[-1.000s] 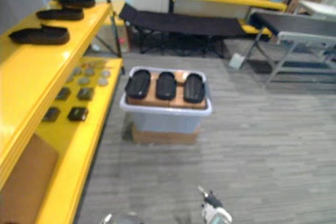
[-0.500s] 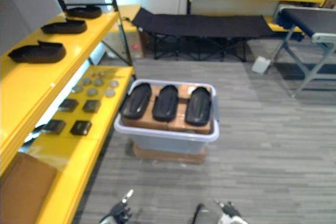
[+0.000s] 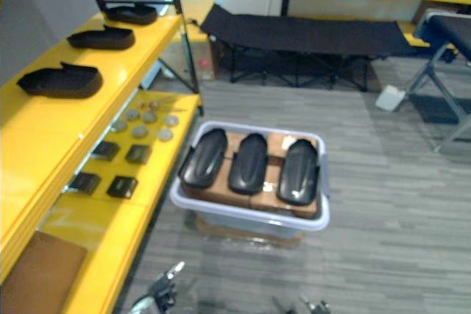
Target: Walk over and take plastic housings, then place them on the shelf
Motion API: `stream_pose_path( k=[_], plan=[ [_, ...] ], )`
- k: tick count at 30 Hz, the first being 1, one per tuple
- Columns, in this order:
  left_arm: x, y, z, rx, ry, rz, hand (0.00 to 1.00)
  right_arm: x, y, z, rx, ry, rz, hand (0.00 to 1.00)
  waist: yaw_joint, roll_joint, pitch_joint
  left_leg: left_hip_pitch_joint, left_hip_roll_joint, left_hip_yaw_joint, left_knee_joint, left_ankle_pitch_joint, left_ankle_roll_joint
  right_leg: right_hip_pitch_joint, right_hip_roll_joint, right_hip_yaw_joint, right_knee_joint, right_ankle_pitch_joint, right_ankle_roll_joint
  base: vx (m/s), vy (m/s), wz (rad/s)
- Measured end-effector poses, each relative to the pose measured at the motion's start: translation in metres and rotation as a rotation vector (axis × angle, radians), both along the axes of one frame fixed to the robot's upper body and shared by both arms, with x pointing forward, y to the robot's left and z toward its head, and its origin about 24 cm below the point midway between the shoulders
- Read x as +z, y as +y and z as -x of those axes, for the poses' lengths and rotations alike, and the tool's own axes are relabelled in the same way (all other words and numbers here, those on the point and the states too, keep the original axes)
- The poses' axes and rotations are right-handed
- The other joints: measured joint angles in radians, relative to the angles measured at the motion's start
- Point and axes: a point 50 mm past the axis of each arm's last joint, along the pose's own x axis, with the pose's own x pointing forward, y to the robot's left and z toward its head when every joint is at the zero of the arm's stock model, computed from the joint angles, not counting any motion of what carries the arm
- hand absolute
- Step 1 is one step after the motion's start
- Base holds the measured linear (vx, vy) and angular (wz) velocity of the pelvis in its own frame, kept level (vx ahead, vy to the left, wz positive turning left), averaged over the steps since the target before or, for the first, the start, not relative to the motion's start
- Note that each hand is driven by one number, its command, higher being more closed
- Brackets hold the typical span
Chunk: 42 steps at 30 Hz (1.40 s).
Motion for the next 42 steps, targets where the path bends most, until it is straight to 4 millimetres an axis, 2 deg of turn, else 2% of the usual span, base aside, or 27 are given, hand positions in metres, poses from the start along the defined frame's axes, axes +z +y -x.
stream_pose_path(
  k=[4,8,11,13,15,19,22,26,27,29,31,34,36,38,40,42],
  plan=[
    [0.0,0.003,0.001,0.022,0.002,-0.04,0.0,0.001,0.004,-0.004,0.037,-0.019,0.009,0.0,0.002,-0.016,0.002,-0.005,-0.008,-0.002,-0.004,0.001,0.002,-0.03,-0.016,0.001,0.045,-0.028,0.0,-0.06,0.02,0.0],
    [0.001,0.009,0.002,0.04,0.015,-0.097,0.0,0.002,0.01,-0.011,0.09,-0.044,0.016,0.0,0.006,-0.032,-0.007,-0.036,-0.019,-0.002,-0.005,0.004,0.007,-0.065,-0.026,0.006,0.052,-0.025,0.005,0.0,0.007,-0.01],
    [0.002,0.018,0.005,0.048,0.023,-0.144,0.0,0.0,0.011,-0.007,0.048,0.011,0.016,0.0,0.01,-0.045,-0.008,-0.032,-0.022,0.008,-0.007,0.003,0.006,-0.066,-0.018,0.028,0.041,-0.019,0.01,0.04,0.02,-0.1],
    [0.0,0.022,0.01,0.052,0.046,-0.159,0.0,-0.003,0.011,-0.002,-0.011,0.06,0.007,0.0,0.007,-0.051,-0.008,-0.021,-0.018,0.014,-0.016,0.003,0.005,-0.054,-0.008,0.033,0.023,-0.012,0.007,0.07,0.001,-0.13],
    [-0.002,0.024,0.015,0.033,0.07,-0.175,0.0,-0.005,0.005,0.009,-0.152,0.123,0.001,0.0,0.007,-0.048,-0.001,0.022,-0.011,0.038,-0.04,0.001,0.002,-0.027,0.005,0.05,0.0,0.001,-0.009,0.07,-0.002,-0.27],
    [-0.004,0.026,0.023,0.019,0.091,-0.189,0.0,-0.007,-0.003,0.033,-0.404,0.199,0.015,0.0,0.006,-0.045,0.004,0.058,-0.011,0.063,-0.063,-0.005,-0.007,-0.013,0.008,0.066,-0.002,-0.001,-0.012,0.03,0.018,-0.2],
    [-0.004,0.031,0.026,0.017,0.1,-0.203,0.0,0.0,-0.023,0.04,-0.566,0.168,0.103,0.0,0.006,-0.06,0.015,0.07,-0.012,0.075,-0.07,-0.009,-0.012,-0.012,0.007,0.083,-0.001,-0.007,-0.022,0.01,0.022,-0.13],
    [-0.003,0.039,0.028,0.037,0.101,-0.214,0.0,0.031,-0.072,0.012,-0.656,-0.062,0.308,0.0,0.004,-0.085,0.028,0.073,-0.009,0.09,-0.073,-0.021,-0.01,-0.018,0.007,0.092,-0.001,-0.01,-0.027,-0.01,0.008,-0.1],
    [-0.003,0.04,0.028,0.039,0.103,-0.214,0.0,0.036,-0.078,0.008,-0.659,-0.095,0.333,0.0,0.005,-0.085,0.028,0.072,-0.009,0.09,-0.073,-0.023,-0.01,-0.02,0.007,0.092,0.0,-0.01,-0.027,0.03,0.019,-0.01],
    [-0.002,0.04,0.027,0.023,0.108,-0.212,0.0,0.054,-0.096,-0.016,-0.651,-0.247,0.355,0.0,0.007,-0.083,0.031,0.065,-0.006,0.094,-0.068,-0.029,-0.015,-0.032,0.012,0.099,0.004,-0.01,-0.027,0.07,0.019,-0.05],
    [-0.002,0.039,0.024,-0.008,0.103,-0.209,0.0,0.062,-0.099,-0.032,-0.614,-0.337,0.344,0.0,0.009,-0.077,0.035,0.052,-0.003,0.09,-0.058,-0.036,-0.018,-0.039,0.018,0.1,0.005,-0.008,-0.026,0.07,0.012,0.02],
    [0.0,0.035,0.018,-0.04,0.08,-0.207,0.0,0.067,-0.094,-0.054,-0.526,-0.416,0.29,0.0,0.016,-0.062,0.049,0.052,0.003,0.089,-0.062,-0.039,-0.022,-0.044,0.025,0.103,0.006,-0.005,-0.027,0.1,0.007,0.03],
    [0.0,0.029,0.017,-0.048,0.074,-0.191,0.0,0.069,-0.086,-0.068,-0.416,-0.482,0.236,0.0,0.016,-0.034,0.065,0.051,0.001,0.087,-0.064,-0.04,-0.021,-0.049,0.023,0.106,0.011,0.001,-0.018,0.09,0.02,0.01],
    [0.0,0.029,0.017,-0.053,0.074,-0.191,0.0,0.072,-0.076,-0.083,-0.313,-0.535,0.201,0.0,0.016,-0.027,0.063,0.055,0.002,0.085,-0.062,-0.04,-0.021,-0.047,0.023,0.106,0.016,0.001,-0.017,0.08,0.011,0.0],
    [0.0,0.029,0.016,-0.068,0.066,-0.191,0.0,0.082,-0.069,-0.098,-0.195,-0.611,0.194,0.0,0.014,-0.027,0.063,0.057,0.003,0.08,-0.051,-0.04,-0.021,-0.043,0.021,0.106,0.021,0.006,-0.009,0.09,0.007,0.04],
    [0.002,0.034,0.015,-0.075,0.056,-0.201,0.0,0.102,-0.07,-0.118,-0.099,-0.711,0.21,0.0,0.012,-0.041,0.07,0.016,0.003,0.04,0.073,-0.04,-0.02,-0.022,-0.003,0.11,0.027,0.019,-0.005,0.09,0.029,0.13]
  ],
)
